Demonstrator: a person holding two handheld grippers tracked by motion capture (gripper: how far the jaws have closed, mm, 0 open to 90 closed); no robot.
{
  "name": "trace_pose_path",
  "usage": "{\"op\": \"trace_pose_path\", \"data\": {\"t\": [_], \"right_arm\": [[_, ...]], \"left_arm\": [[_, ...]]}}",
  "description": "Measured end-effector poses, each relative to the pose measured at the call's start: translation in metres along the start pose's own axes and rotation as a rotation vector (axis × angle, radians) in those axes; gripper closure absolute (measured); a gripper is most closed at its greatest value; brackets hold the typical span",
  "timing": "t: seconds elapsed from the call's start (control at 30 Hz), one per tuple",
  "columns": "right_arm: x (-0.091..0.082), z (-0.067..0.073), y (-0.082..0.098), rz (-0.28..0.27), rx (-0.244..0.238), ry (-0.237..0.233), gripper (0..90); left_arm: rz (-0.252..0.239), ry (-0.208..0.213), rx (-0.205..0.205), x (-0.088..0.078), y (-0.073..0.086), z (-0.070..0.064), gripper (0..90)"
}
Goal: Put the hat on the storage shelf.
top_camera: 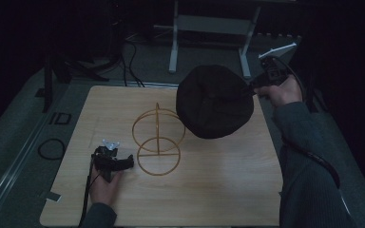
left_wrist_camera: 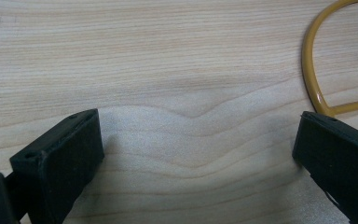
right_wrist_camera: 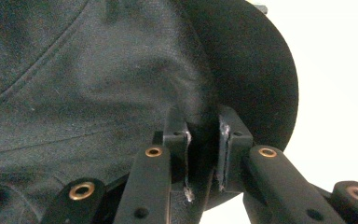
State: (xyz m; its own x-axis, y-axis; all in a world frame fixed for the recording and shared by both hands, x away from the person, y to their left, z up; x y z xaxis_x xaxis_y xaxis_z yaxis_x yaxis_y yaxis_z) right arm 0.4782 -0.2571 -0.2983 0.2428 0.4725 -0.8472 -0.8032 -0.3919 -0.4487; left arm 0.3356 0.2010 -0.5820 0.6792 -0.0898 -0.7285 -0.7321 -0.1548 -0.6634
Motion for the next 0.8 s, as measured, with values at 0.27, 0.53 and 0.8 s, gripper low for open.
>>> {"op": "trace_pose_path", "data": {"t": [0.27,0.53,0.8], "right_arm": [[0.0,0.011,-0.006,-0.018,-0.018,-0.039,77.0],[0.002,0.02,-0.011,-0.024,-0.031,-0.063,77.0],[0.006,0.026,-0.014,-0.02,-0.041,-0.077,77.0]], "left_arm": [[0.001,0.0,0.001,0.0,0.0,0.0,1.2],[0.001,0.0,0.001,0.0,0.0,0.0,1.2],[0.001,0.0,0.002,0.0,0.0,0.0,1.2]]}}
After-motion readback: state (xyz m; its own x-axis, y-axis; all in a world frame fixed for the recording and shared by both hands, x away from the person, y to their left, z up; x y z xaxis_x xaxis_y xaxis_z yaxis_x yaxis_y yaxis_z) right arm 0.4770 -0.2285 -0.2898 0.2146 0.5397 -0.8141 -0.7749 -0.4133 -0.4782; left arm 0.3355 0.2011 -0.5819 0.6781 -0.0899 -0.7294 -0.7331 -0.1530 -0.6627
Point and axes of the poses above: each handheld gripper's, and its own axes: x roughly forward along the jaws, y roughly out of its underside, z roughly to its left, the point moved 2 cm from there along x, roughly forward along the jaws, and after that the axes turned 14 degrees about -x, right-handed, at the moved point
